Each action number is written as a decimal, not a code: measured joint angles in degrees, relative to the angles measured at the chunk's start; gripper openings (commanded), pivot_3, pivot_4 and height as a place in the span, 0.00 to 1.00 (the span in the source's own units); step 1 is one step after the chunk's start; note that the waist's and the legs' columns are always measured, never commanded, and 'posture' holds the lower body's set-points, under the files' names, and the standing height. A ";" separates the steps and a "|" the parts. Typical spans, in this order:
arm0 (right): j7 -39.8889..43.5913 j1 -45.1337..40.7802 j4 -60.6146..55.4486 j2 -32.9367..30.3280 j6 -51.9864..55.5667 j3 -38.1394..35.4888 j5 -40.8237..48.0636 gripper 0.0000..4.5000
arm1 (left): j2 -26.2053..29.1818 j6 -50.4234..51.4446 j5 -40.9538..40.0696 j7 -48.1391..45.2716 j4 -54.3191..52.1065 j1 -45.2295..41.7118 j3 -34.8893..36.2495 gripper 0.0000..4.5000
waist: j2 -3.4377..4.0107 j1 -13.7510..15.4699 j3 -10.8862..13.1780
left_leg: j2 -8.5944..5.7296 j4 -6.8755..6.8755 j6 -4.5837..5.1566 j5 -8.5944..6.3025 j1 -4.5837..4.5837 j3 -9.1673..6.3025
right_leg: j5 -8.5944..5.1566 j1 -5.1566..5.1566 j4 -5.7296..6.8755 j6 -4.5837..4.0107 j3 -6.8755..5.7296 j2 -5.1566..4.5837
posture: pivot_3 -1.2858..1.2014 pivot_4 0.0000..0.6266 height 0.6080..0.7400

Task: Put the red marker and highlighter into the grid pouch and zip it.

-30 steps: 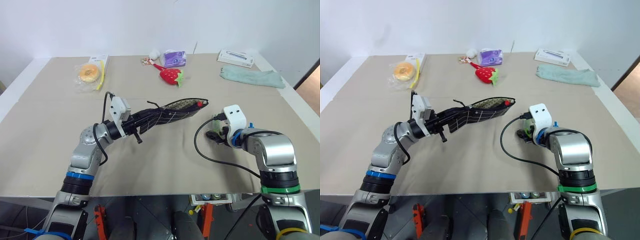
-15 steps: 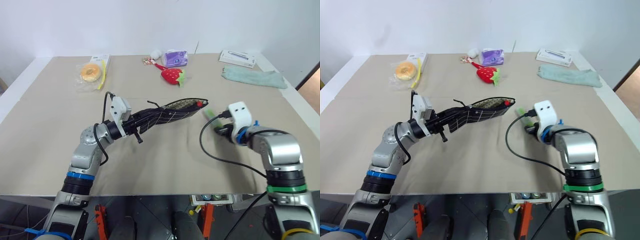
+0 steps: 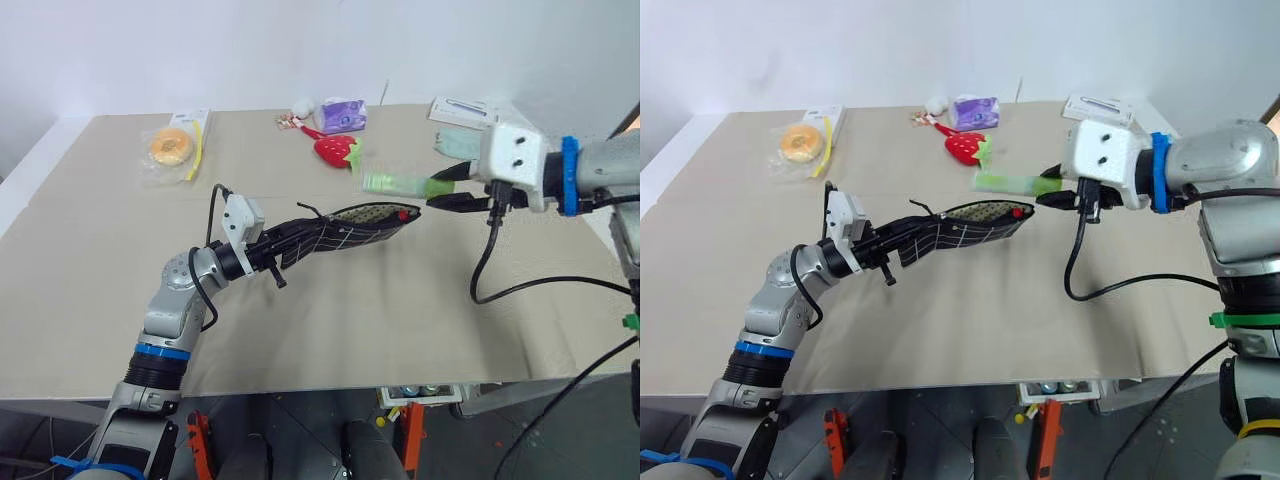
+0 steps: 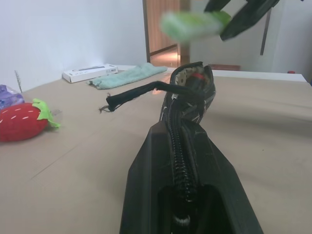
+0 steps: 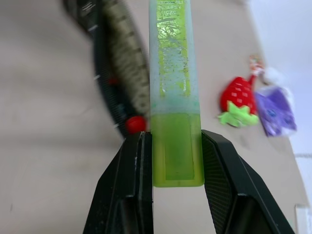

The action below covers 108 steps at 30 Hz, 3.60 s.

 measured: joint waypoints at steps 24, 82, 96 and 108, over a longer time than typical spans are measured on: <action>4.92 -6.35 10.78 3.89 -9.16 4.31 -10.44 0.23 | -0.07 -0.01 0.87 -0.39 -0.06 0.04 -0.32 0.00 | -0.01 0.76 0.01 | 0.00 -0.03 0.00 0.00 -0.13 0.03 | 0.19 -0.17 0.01 -0.33 0.04 -0.01 | 0.52 0.24 1.00; 12.95 -8.87 4.75 11.33 26.65 9.28 -6.99 0.23 | -1.79 -1.14 1.21 -0.03 -0.73 1.68 -1.84 0.00 | -0.01 0.75 0.01 | 0.00 0.00 -0.05 0.02 -0.11 0.01 | 0.23 -0.17 0.06 -0.38 0.03 0.00 | 0.52 0.24 1.00; 11.63 -9.44 6.00 12.93 34.72 10.19 -1.48 0.23 | -1.29 -2.45 1.82 -0.82 -0.74 2.15 -1.82 0.00 | -0.01 0.71 0.01 | -0.01 0.00 -0.04 0.02 -0.12 0.01 | 0.22 -0.18 0.06 -0.37 0.03 -0.01 | 0.52 0.24 1.00; 6.41 -10.61 7.77 17.85 24.14 14.23 -6.40 0.23 | -1.46 -2.16 2.17 -1.17 -0.76 2.66 -2.62 0.00 | -0.01 0.68 0.01 | 0.00 0.00 -0.05 0.02 -0.13 0.00 | 0.22 -0.21 0.07 -0.37 0.02 0.00 | 0.52 0.24 1.00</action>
